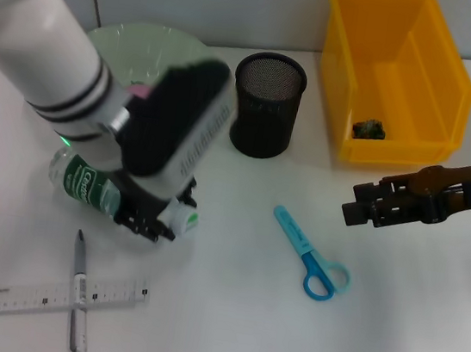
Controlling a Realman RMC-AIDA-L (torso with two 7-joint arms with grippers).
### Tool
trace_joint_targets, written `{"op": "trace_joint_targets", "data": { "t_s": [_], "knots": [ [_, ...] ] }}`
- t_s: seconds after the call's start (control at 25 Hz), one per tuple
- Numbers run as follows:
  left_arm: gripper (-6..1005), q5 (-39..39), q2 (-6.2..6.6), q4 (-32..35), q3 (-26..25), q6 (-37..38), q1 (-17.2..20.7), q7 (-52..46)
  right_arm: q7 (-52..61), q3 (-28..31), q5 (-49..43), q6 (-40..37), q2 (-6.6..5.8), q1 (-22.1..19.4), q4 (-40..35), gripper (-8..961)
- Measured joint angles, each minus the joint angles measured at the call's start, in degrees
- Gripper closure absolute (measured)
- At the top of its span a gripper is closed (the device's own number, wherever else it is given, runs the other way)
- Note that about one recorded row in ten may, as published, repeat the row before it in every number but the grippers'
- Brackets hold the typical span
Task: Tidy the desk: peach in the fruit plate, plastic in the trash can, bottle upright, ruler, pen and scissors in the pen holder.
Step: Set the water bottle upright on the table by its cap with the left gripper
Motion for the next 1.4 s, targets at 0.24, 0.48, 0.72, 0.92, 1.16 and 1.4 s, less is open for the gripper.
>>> {"op": "trace_joint_targets", "data": {
  "t_s": [0.24, 0.48, 0.72, 0.92, 1.16, 1.4],
  "knots": [
    [561, -2.35, 0.16, 1.27, -6.59, 0.96, 2.35, -0.32, 0.29, 0.0, 0.0, -0.49, -0.01, 0.08, 0.0, 220],
    [561, -3.22, 0.2, 3.36, -14.16, 1.83, 5.52, -2.24, 0.33, 0.0, -0.02, -0.17, -0.01, -0.43, 0.0, 220],
    [560, -4.9, 0.31, 6.39, -19.07, 2.54, 7.61, -3.91, 0.46, 0.0, -0.19, 0.05, -0.01, -0.49, 0.0, 220],
    [560, -6.89, 0.38, 8.69, -24.07, 3.16, 9.51, -5.09, 0.58, 0.0, -0.2, 0.06, -0.01, -0.49, 0.0, 220],
    [560, -10.16, 0.71, 9.4, -33.75, 7.0, 10.04, -6.22, 1.58, 0.0, -0.39, 0.15, -0.01, -0.52, 0.0, 220],
    [560, -10.22, 0.86, 9.49, -38.79, 9.69, 10.19, -7.17, 1.69, 0.0, -0.39, 0.15, -0.01, -0.84, 0.0, 220]
  ]
}}
